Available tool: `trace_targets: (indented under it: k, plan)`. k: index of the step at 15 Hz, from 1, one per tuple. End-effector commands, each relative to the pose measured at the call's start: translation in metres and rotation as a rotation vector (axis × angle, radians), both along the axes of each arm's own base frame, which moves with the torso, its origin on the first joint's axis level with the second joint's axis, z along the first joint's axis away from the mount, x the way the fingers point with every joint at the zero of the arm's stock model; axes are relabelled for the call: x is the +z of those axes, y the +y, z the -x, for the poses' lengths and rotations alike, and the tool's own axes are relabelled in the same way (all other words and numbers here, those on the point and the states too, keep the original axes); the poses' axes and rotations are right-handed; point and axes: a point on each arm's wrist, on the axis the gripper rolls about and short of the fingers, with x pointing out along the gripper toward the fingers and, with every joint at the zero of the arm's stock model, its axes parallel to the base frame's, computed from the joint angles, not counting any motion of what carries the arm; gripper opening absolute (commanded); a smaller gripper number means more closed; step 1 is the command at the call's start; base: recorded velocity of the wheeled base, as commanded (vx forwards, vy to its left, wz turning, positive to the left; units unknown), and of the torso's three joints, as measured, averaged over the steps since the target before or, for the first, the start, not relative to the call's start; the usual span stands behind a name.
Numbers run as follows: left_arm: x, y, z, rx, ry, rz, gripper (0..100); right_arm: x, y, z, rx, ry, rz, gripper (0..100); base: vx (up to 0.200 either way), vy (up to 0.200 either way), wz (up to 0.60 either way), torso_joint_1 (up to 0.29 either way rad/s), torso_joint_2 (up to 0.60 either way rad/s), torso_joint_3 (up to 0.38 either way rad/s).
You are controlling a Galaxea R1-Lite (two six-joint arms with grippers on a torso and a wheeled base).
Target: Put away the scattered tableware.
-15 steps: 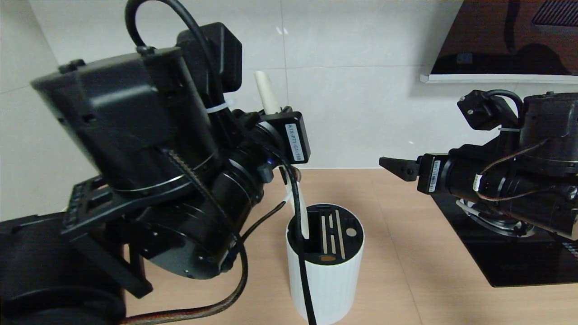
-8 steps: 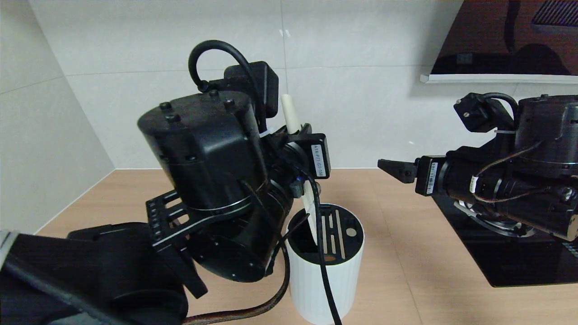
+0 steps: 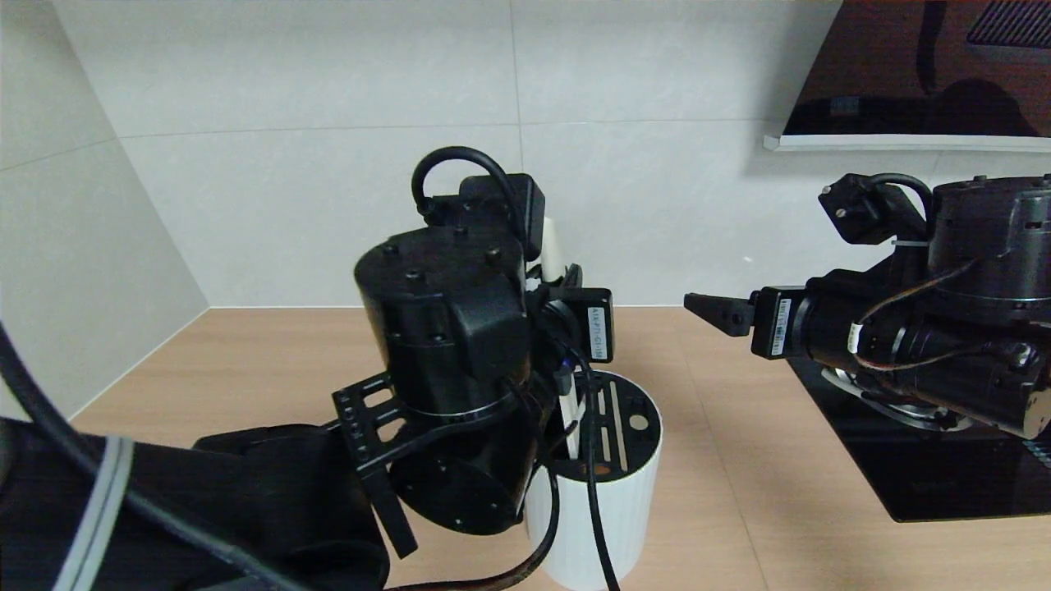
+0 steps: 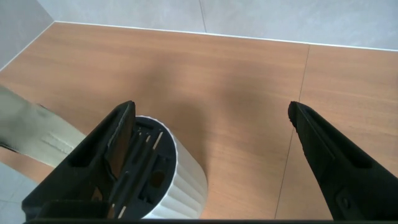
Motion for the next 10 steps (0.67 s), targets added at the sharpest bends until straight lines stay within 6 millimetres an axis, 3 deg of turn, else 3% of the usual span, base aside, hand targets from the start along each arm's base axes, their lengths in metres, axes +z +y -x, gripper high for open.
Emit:
trace_targets:
  k: [1, 7, 10]
  plan:
    - [-0.02, -0.007, -0.003, -0.004, 0.035, -0.05, 0, -0.001, 0.0, -0.001, -0.001, 0.003, 0.0, 100, 0.0, 0.0, 0.0, 0.0, 0.0, 0.0]
    - [-0.055, -0.02, 0.002, -0.037, 0.097, -0.143, 0, -0.002, 0.001, -0.001, -0.001, 0.006, 0.004, 100, 0.0, 0.0, 0.0, 0.0, 0.0, 0.0]
    - [-0.06, -0.019, 0.003, -0.04, 0.106, -0.157, 0, -0.003, 0.001, -0.002, -0.001, 0.01, 0.006, 100, 0.0, 0.0, 0.0, 0.0, 0.0, 0.0]
